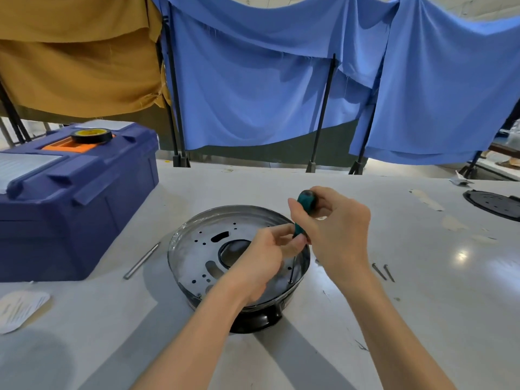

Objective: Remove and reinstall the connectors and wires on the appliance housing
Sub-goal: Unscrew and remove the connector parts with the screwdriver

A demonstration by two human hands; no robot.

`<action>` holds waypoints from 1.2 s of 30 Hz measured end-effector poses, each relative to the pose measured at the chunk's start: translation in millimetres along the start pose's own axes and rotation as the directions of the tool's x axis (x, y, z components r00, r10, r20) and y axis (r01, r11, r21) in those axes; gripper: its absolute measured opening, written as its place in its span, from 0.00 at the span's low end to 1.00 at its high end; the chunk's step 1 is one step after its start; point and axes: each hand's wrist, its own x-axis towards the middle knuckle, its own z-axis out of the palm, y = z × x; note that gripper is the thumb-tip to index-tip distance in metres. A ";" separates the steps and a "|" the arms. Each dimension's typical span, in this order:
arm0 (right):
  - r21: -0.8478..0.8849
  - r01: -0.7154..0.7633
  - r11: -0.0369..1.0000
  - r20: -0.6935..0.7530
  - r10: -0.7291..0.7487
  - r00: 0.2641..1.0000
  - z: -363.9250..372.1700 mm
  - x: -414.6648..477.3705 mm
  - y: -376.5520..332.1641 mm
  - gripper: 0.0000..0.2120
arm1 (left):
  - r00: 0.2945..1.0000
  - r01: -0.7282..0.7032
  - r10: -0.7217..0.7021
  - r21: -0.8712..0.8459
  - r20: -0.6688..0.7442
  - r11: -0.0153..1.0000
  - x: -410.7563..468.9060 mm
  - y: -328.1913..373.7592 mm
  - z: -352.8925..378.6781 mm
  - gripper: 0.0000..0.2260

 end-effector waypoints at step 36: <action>0.443 -0.160 0.882 0.375 -0.020 0.927 -13.9 14.2 11.7 0.09 | 0.997 -0.077 0.077 0.047 0.003 0.996 2.6 -8.0 -12.3 0.12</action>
